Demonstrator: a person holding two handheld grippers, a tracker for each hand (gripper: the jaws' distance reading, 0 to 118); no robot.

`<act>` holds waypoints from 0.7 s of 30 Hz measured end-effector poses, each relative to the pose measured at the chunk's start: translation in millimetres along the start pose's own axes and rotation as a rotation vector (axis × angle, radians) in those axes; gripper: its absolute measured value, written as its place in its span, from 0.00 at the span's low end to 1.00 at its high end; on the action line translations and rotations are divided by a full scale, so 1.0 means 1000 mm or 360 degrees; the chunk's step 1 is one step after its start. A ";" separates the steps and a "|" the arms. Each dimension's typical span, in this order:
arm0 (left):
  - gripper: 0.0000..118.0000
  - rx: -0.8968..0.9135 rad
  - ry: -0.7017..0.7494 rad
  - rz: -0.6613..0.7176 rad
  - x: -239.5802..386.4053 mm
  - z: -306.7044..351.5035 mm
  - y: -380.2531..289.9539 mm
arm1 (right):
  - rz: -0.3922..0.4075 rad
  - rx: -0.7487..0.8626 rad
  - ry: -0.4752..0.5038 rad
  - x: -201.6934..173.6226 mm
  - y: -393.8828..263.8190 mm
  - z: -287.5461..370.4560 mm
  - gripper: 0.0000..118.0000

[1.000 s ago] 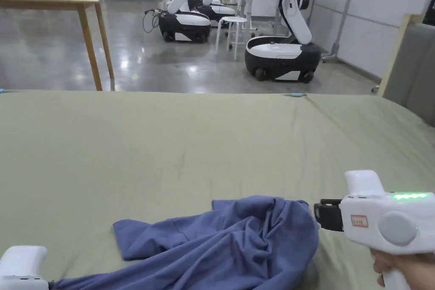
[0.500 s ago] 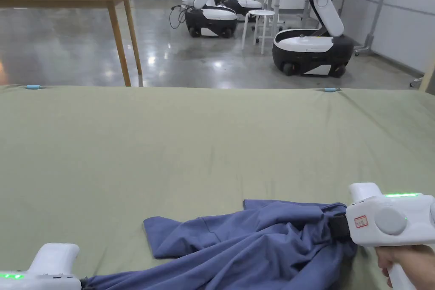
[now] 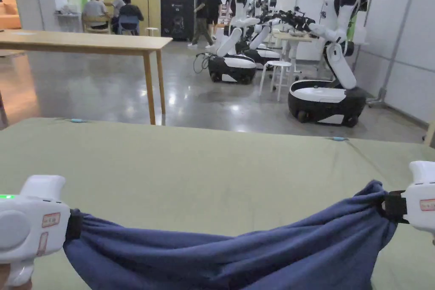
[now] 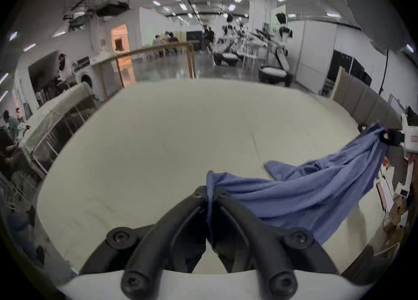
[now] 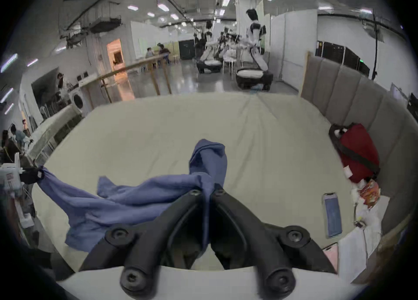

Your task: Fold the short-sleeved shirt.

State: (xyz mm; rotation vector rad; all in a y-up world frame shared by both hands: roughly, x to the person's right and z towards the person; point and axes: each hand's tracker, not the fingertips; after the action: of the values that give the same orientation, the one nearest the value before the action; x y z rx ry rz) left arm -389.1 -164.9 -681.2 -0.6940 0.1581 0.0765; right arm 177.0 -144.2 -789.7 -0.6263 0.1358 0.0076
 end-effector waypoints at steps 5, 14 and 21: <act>0.01 0.0211 0.0066 0.0029 -0.013 0.053 0.037 | 0.0026 0.0166 -0.0011 -0.004 0.026 0.069 0.04; 0.01 0.0379 0.0122 0.0000 -0.004 0.101 0.093 | 0.0019 0.0335 -0.0051 -0.007 0.065 0.132 0.04; 0.01 0.0440 0.0115 0.0046 0.002 0.099 0.129 | 0.0035 0.0379 -0.0086 -0.009 0.102 0.125 0.04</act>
State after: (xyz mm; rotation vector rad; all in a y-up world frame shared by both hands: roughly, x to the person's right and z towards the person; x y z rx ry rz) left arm -390.9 -2.8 -688.0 -0.4189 0.2433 0.0558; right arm 178.4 11.6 -748.0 -0.3865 0.0893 0.0291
